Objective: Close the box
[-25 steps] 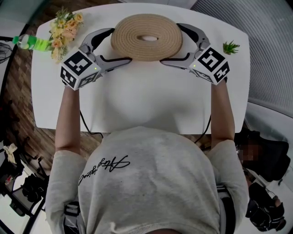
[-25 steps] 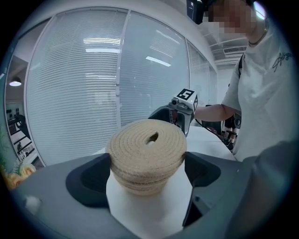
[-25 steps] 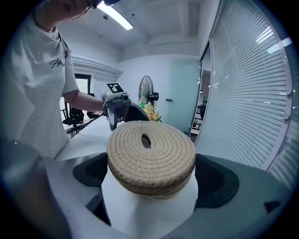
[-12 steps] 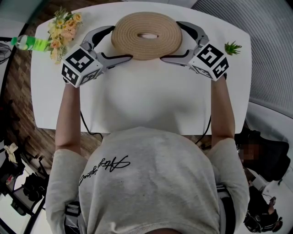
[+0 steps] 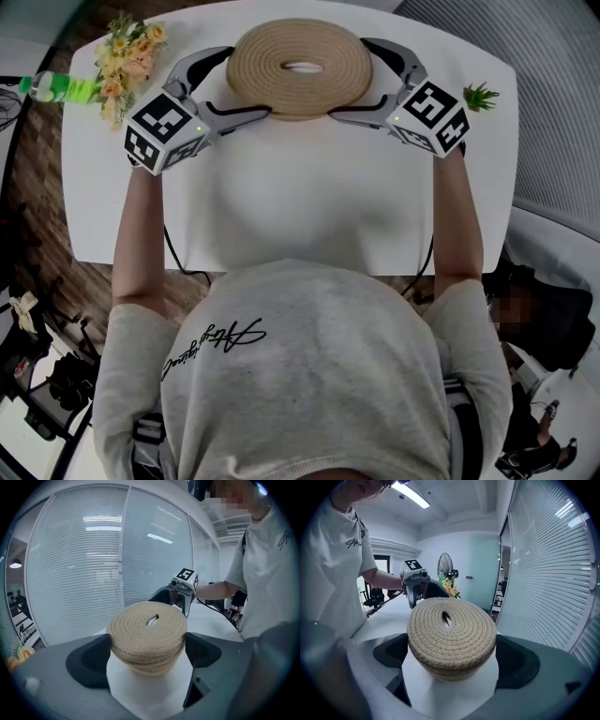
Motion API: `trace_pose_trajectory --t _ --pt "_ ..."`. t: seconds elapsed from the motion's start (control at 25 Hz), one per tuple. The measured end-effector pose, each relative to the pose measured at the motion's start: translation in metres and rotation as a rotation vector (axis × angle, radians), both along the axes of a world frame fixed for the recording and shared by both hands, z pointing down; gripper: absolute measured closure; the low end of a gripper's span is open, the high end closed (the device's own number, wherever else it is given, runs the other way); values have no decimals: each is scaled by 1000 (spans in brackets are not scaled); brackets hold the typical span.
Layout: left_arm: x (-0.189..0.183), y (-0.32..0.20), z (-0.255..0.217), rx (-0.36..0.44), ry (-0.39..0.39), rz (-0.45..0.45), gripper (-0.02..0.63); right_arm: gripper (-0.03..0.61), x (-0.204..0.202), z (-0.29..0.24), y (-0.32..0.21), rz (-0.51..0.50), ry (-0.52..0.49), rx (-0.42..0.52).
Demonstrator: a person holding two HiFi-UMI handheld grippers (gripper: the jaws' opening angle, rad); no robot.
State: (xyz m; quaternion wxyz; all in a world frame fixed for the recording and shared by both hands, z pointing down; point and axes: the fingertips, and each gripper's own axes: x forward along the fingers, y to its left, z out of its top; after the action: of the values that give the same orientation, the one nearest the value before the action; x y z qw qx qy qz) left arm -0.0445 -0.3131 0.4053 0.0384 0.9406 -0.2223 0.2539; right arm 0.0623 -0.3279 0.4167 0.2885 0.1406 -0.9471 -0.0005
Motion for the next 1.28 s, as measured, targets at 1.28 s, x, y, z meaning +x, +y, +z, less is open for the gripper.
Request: trace_pose_trajectory --t 1.28 --pt "1 7 2 -6 23 -26 114 -14 -2 3 7 36 -34 -34"
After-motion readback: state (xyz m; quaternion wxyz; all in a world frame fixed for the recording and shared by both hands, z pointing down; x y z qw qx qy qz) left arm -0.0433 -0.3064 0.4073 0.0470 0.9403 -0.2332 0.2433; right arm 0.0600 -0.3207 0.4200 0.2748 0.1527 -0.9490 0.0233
